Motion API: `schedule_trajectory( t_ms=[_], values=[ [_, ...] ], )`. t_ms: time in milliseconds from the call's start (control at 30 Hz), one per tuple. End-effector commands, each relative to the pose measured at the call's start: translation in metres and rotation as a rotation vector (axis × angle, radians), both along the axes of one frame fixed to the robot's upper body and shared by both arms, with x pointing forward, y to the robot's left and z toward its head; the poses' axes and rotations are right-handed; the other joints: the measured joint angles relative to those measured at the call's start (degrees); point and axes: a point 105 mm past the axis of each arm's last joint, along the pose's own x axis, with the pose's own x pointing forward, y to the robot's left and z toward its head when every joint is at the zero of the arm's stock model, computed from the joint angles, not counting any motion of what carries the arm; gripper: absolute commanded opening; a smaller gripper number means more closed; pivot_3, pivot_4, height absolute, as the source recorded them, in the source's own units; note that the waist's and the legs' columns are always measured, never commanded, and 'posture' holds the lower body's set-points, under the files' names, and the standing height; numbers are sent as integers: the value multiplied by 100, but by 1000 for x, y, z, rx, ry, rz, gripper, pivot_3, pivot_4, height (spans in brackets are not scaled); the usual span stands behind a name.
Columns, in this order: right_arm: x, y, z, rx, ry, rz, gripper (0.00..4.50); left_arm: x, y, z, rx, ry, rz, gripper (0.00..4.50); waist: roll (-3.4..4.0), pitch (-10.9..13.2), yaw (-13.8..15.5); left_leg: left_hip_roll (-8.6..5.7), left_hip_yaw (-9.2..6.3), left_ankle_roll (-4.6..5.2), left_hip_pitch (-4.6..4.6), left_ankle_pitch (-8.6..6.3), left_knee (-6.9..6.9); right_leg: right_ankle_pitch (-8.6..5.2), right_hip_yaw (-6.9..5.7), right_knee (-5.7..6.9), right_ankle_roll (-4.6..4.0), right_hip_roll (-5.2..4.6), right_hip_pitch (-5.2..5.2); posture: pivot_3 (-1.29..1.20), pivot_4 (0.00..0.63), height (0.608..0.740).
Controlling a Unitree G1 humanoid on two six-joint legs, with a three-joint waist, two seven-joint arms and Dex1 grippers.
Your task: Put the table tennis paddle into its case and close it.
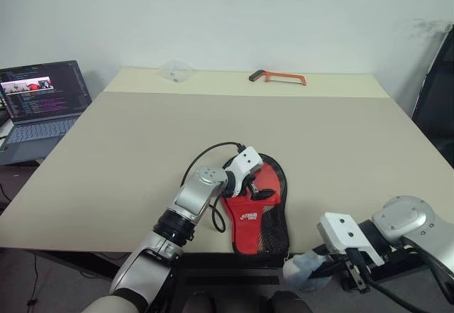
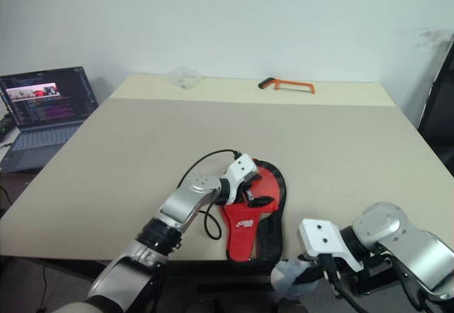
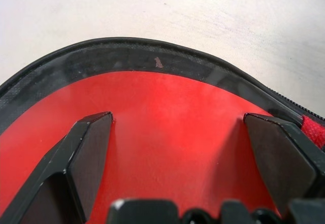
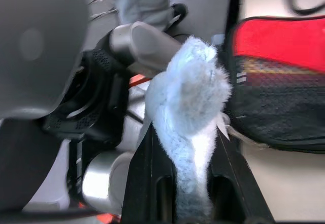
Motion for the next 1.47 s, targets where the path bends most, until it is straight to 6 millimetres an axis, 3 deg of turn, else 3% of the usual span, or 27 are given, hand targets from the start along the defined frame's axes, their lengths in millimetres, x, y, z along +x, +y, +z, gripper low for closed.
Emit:
schedule_trajectory(
  t_ms=[33,133,267,300,400,633,667,867,933,1033,1100,1233,1467],
  values=[
    [50,-23,21,-4,-156,-193,170,-14,19,-33,44,117,2,4500,-2,2,-13,-2,2,0,3,0,0,0,1,0,0,-2,1,0,150,740],
    [80,-37,22,-23,-217,-311,170,-23,16,-1,-58,24,-115,4500,-2,13,-12,1,5,-1,4,-1,-8,0,2,-3,-3,-4,-2,0,150,740],
    [76,-43,8,-54,-160,-282,170,-34,32,18,-75,13,-163,4500,8,28,47,2,6,16,-36,9,-20,-21,-2,9,-21,-1,-7,0,150,740],
    [75,-43,5,-46,-138,-282,882,-38,39,27,-87,13,-177,4500,7,30,59,0,4,14,-54,7,-19,-5,-3,15,4,1,-25,0,150,740],
    [79,-51,0,-57,-119,-314,1807,-45,60,46,-91,7,-192,4500,16,74,68,4,-1,0,-72,-5,-18,-12,-2,29,4,11,-43,0,150,740],
    [92,-93,38,20,-107,-435,4270,-57,119,82,-51,-17,-180,4500,25,149,85,2,5,-1,-73,-9,-15,-32,-5,26,29,3,-45,0,150,740],
    [90,-99,46,43,-90,-445,4446,-62,129,85,-46,-9,-186,4500,25,152,84,2,6,-1,-73,-9,-14,-32,-4,25,29,2,-46,0,150,740],
    [72,-132,86,171,-29,-515,4446,-88,179,96,8,14,-149,4500,38,174,83,9,8,0,-73,-10,-15,-39,-7,35,9,2,-56,0,150,740],
    [65,-146,95,170,-41,-549,4446,-96,194,103,7,18,-113,4500,38,174,84,9,9,0,-73,-10,-17,-42,-7,36,4,1,-59,0,150,740],
    [56,-162,102,123,-89,-596,4446,-98,233,111,62,-12,20,4500,40,175,84,10,16,0,-73,-12,-18,-53,-5,35,-12,-3,-66,0,150,740],
    [55,-164,102,98,-121,-609,4446,-97,251,113,95,-27,86,4500,42,176,83,10,19,1,-72,-12,-20,-63,-5,36,-26,-4,-69,0,150,740],
    [54,-151,101,86,-150,-569,4446,-89,259,116,116,-59,130,4500,56,185,79,11,26,0,-69,-12,-16,-62,1,38,-22,-8,-90,0,150,740],
    [64,-135,97,61,-238,-540,4446,-77,243,112,91,-76,134,4500,56,185,84,9,32,0,-80,-13,-12,-49,3,39,-5,-9,-75,0,150,740]
  ],
)
